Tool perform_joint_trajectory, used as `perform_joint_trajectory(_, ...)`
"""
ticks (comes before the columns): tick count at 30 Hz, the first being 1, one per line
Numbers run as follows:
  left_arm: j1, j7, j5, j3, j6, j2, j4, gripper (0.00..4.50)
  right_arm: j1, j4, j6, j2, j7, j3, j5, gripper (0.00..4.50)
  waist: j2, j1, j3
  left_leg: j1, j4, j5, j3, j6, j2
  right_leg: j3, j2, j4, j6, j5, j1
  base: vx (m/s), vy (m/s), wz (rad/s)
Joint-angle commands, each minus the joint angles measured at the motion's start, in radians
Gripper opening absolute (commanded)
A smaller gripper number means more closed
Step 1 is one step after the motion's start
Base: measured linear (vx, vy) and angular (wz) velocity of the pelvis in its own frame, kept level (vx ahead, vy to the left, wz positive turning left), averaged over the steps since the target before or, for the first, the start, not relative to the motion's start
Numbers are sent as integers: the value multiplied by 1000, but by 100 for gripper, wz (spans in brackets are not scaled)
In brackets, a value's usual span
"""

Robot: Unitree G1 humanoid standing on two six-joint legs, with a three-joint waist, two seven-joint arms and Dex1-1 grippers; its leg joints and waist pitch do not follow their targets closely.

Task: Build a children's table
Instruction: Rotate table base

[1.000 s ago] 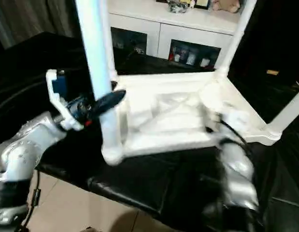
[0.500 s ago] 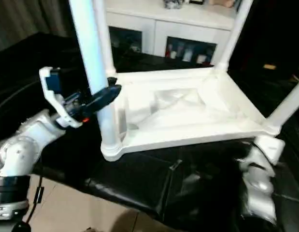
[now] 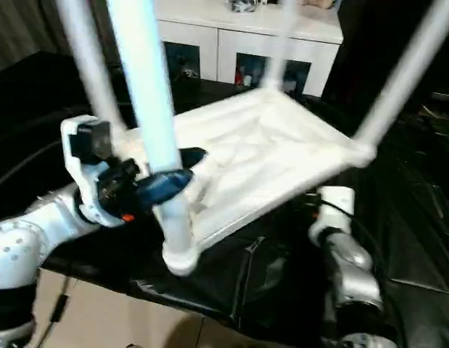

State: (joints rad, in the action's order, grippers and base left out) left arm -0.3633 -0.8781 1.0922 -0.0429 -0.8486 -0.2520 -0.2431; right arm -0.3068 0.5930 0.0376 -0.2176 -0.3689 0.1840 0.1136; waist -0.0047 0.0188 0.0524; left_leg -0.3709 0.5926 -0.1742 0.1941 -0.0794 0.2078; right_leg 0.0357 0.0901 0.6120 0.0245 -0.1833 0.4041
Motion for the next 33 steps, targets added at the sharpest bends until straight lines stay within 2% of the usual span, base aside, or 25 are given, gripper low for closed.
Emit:
perform_joint_trajectory(1, -10, 19, 4, 45, -9, 23, -35, 444, -22, -37, -12, 28, -70, -64, 9, 423, -11, 10, -60, 5, -69, -256, 0, 15, 7, -23, 21, -73, -197, -251, -43, 0, 0, 0)
perform_joint_trajectory(3, -16, 33, -8, 58, -5, 43, -31, 444, -25, -40, -12, 37, -90, -79, 3, 423, -14, 11, -59, 5, -69, -253, 0, 14, 8, -23, 21, -74, -196, -250, -43, 0, 0, 0)
perform_joint_trajectory(5, -44, 80, -65, 86, 27, 85, 6, 444, -30, -43, -20, 55, -133, -119, -6, 423, -12, 15, -59, 8, -69, -251, -1, 14, 9, -24, 21, -74, -193, -245, -42, 0, 0, 0)
perform_joint_trajectory(6, -44, 80, -65, 86, 27, 85, 6, 444, -30, -43, -20, 55, -133, -119, -6, 423, -12, 16, -58, 8, -70, -255, 0, 14, 10, -24, 20, -76, -192, -249, -40, 0, 0, 0)
perform_joint_trajectory(8, -68, 111, -122, 117, 63, 123, 39, 444, -35, -43, -27, 68, -155, -149, -10, 423, -10, 20, -58, 8, -71, -260, -2, 10, 10, -24, 21, -77, -186, -253, -42, 0, 0, 0)
perform_joint_trajectory(12, -103, 123, -187, 166, 107, 171, 96, 444, -34, -57, -29, 89, -188, -185, -15, 423, -17, 19, -60, 4, -70, -252, -3, 7, 8, -24, 24, -78, -172, -259, -46, 0, 0, 0)
perform_joint_trajectory(15, -170, 214, -343, 209, 244, 252, 235, 444, -30, -59, -41, 101, -200, -209, -27, 423, -17, 23, -58, 9, -70, -260, -2, 12, 8, -25, 23, -84, -170, -265, -41, 0, 0, 0)
perform_joint_trajectory(16, -172, 217, -349, 210, 248, 254, 239, 444, -30, -59, -41, 101, -199, -210, -27, 423, -18, 23, -59, 7, -70, -262, -3, 11, 8, -25, 24, -85, -167, -269, -42, 0, 0, 0)
perform_joint_trajectory(17, -197, 236, -414, 228, 317, 272, 284, 444, -29, -56, -45, 101, -201, -210, -27, 423, -23, 21, -60, -1, -73, -267, -7, 9, 7, -22, 26, -87, -150, -288, -48, 0, 0, 0)
perform_joint_trajectory(18, -227, 259, -457, 243, 363, 303, 331, 444, -23, -63, -45, 100, -202, -216, -28, 423, -24, 19, -60, -1, -74, -273, -9, 9, 8, -22, 26, -88, -144, -297, -48, 0, 0, 0)
perform_joint_trajectory(20, -259, 276, -478, 256, 389, 350, 379, 444, -11, -78, -42, 99, -208, -223, -26, 423, -25, 22, -61, 7, -70, -283, -6, 13, 8, -24, 26, -91, -149, -294, -42, 0, 0, 0)
perform_joint_trajectory(22, -266, 275, -466, 256, 376, 371, 391, 444, -4, -86, -40, 99, -215, -223, -21, 423, -27, 23, -62, 1, -71, -272, -7, 16, 8, -23, 29, -87, -160, -281, -48, 0, 0, 0)
perform_joint_trajectory(23, -270, 288, -490, 274, 396, 388, 406, 444, 2, -90, -43, 96, -210, -223, -24, 423, -23, 25, -63, 4, -69, -266, -5, 24, 10, -23, 27, -86, -179, -250, -44, 0, 0, 0)
perform_joint_trajectory(25, -270, 286, -517, 298, 410, 418, 429, 444, 14, -100, -39, 93, -205, -214, -22, 423, -26, 27, -63, 4, -70, -275, -6, 29, 11, -22, 26, -88, -183, -248, -45, 0, 0, 0)
perform_joint_trajectory(26, -264, 295, -542, 313, 434, 435, 437, 444, 25, -110, -42, 86, -191, -203, -25, 423, -18, 31, -64, 7, -70, -281, -7, 28, 12, -22, 26, -87, -185, -245, -43, 0, 0, 0)
perform_joint_trajectory(27, -261, 299, -558, 319, 451, 441, 441, 444, 33, -119, -44, 81, -182, -195, -23, 423, -22, 30, -62, 7, -71, -289, -6, 29, 12, -22, 25, -91, -184, -248, -42, 0, 0, 0)
perform_joint_trajectory(28, -261, 299, -558, 319, 451, 441, 441, 444, 33, -119, -44, 81, -182, -195, -23, 423, -17, 33, -62, 8, -72, -297, -7, 28, 13, -21, 26, -91, -183, -252, -41, 0, 0, 0)
perform_joint_trajectory(29, -262, 293, -589, 322, 487, 435, 448, 444, 43, -133, -50, 72, -167, -183, -23, 423, -23, 36, -62, 6, -74, -312, -9, 26, 12, -20, 26, -91, -180, -267, -44, 0, 0, 0)
perform_joint_trajectory(31, -268, 259, -602, 307, 508, 396, 433, 444, 58, -166, -46, 54, -156, -159, -13, 423, -24, 39, -61, 9, -75, -327, -9, 24, 13, -21, 27, -95, -165, -295, -41, 0, 0, 0)
perform_joint_trajectory(33, -268, 204, -581, 296, 489, 354, 396, 444, 69, -191, -42, 39, -154, -142, -2, 423, -24, 40, -62, 5, -76, -324, -11, 23, 12, -20, 28, -93, -158, -302, -43, 0, 0, 0)
